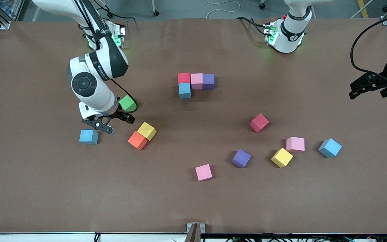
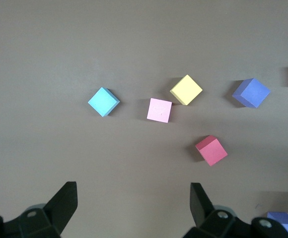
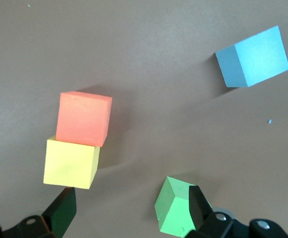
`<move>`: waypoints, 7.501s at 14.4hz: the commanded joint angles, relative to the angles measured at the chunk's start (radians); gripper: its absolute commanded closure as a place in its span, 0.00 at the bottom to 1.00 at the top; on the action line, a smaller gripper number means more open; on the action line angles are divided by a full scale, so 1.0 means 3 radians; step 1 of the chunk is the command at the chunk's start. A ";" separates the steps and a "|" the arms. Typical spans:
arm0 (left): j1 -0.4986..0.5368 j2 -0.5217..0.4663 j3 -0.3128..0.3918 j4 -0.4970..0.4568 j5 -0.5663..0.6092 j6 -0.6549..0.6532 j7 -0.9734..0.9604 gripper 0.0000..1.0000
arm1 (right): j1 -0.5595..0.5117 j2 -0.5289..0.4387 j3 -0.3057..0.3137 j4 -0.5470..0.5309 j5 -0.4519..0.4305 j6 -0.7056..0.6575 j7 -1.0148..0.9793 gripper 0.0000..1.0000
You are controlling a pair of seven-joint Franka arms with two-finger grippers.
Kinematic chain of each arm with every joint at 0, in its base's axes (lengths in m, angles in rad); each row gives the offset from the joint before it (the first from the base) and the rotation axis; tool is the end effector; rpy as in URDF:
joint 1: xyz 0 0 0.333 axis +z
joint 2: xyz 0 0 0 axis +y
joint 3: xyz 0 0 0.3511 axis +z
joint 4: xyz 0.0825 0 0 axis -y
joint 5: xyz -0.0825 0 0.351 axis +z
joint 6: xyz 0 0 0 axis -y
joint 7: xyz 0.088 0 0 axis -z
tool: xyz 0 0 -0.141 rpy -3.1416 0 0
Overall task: Arrange 11 blocks into digit 3
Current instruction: 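Open the right gripper and move it toward the yellow cube, then lower the right gripper and grasp the yellow cube beside the orange cube, then carry the yellow cube to the light blue cube and lower it, then hold the yellow cube against the light blue cube, then open the right gripper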
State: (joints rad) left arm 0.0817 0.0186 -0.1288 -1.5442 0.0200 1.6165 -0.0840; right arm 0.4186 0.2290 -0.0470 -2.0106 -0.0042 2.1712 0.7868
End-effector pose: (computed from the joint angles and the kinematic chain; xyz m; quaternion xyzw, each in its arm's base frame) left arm 0.5343 -0.0217 0.6318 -0.9994 -0.0183 -0.0274 0.0070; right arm 0.5259 0.2057 0.3568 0.9783 -0.2043 -0.0247 0.0245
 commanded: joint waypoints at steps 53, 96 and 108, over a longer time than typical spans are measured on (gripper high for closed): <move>0.0004 0.0035 -0.0016 -0.0012 0.0056 0.0047 -0.0022 0.00 | 0.1278 0.0960 0.0106 0.0403 -0.0001 0.0974 -0.0342 1.00; 0.0019 0.0035 -0.0016 0.0003 0.0056 0.0057 -0.0022 0.00 | 0.1483 0.0812 0.0279 -0.0273 0.0188 0.1506 -0.0061 0.92; 0.0014 0.0066 -0.0016 -0.0002 0.0056 0.0098 -0.0022 0.00 | 0.1437 0.0817 0.0269 -0.0216 0.0152 0.1471 -0.0143 0.00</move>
State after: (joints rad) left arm 0.0835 0.0459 -0.1292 -1.5479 0.0200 1.6414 -0.0841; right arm 0.8498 0.4859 0.0306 -2.0662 0.0285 2.6077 0.7576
